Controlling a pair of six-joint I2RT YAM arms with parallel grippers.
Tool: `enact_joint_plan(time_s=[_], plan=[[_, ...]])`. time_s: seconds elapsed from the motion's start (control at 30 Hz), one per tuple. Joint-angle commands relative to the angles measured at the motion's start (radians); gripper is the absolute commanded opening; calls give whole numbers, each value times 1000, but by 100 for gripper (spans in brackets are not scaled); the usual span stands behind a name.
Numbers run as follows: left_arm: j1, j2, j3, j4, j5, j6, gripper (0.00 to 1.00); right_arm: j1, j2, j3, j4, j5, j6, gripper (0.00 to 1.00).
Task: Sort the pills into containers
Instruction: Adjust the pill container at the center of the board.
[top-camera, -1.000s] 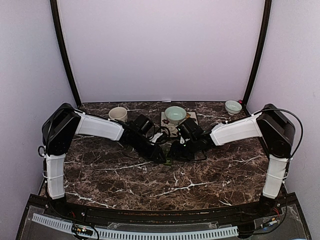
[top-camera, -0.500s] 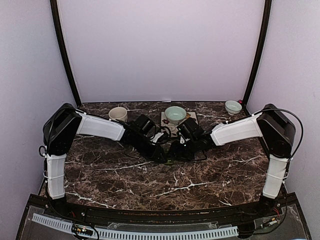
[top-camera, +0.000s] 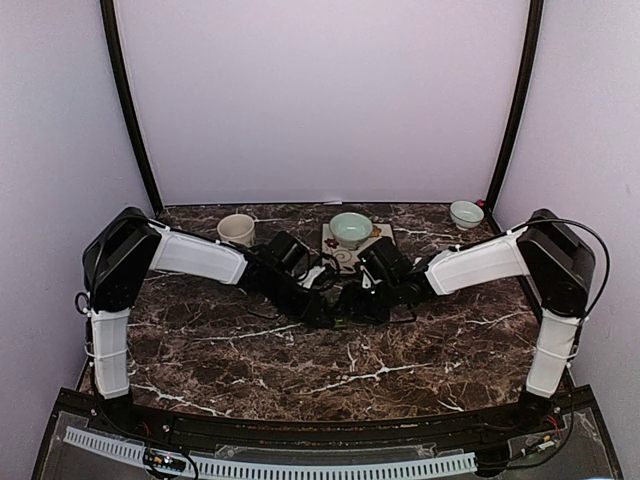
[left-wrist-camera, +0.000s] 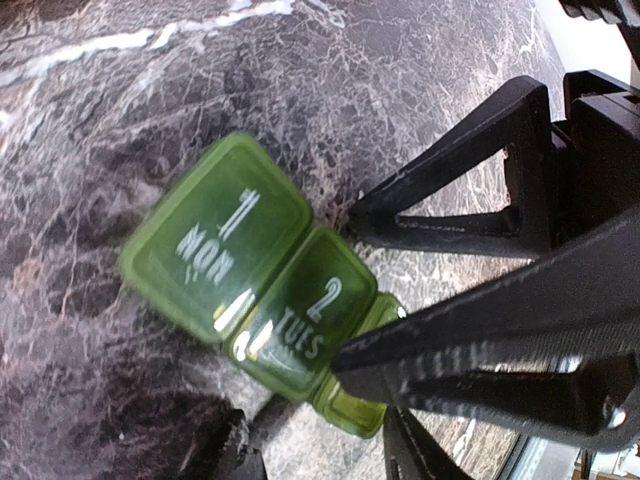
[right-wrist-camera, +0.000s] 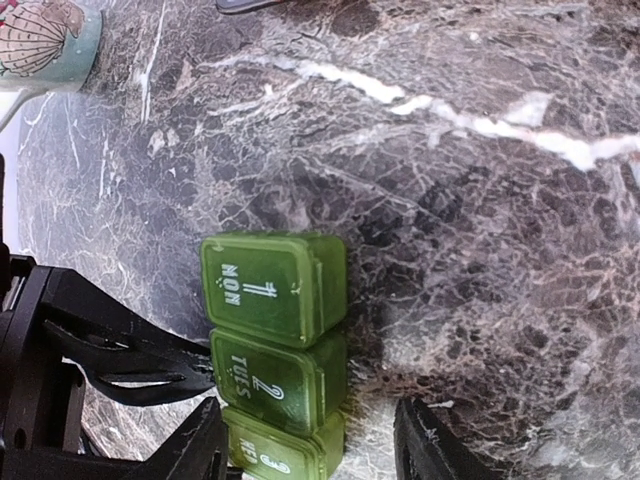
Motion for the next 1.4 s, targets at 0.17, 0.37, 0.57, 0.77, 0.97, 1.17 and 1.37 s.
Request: enact_joint_plan(time_s=[0.17, 0.37, 0.57, 0.77, 0.97, 1.17, 1.37], plan=[[14, -105, -76, -37, -18, -23, 48, 8, 10, -55, -53, -36, 11, 59], [35, -161, -128, 17, -7, -49, 52, 32, 34, -34, -61, -32, 23, 59], [52, -165, -178, 71, -34, -78, 49, 50, 47, -24, -63, -21, 47, 59], [54, -129, -181, 84, -76, -79, 41, 68, 65, -17, -70, -11, 66, 59], [54, -95, -169, 110, -75, -94, 36, 83, 76, -23, -85, 12, 83, 59], [53, -49, -143, 119, -61, -108, 31, 97, 98, -42, -77, 23, 101, 56], [44, -15, -124, 118, -48, -109, 27, 108, 104, -84, -47, 25, 126, 52]])
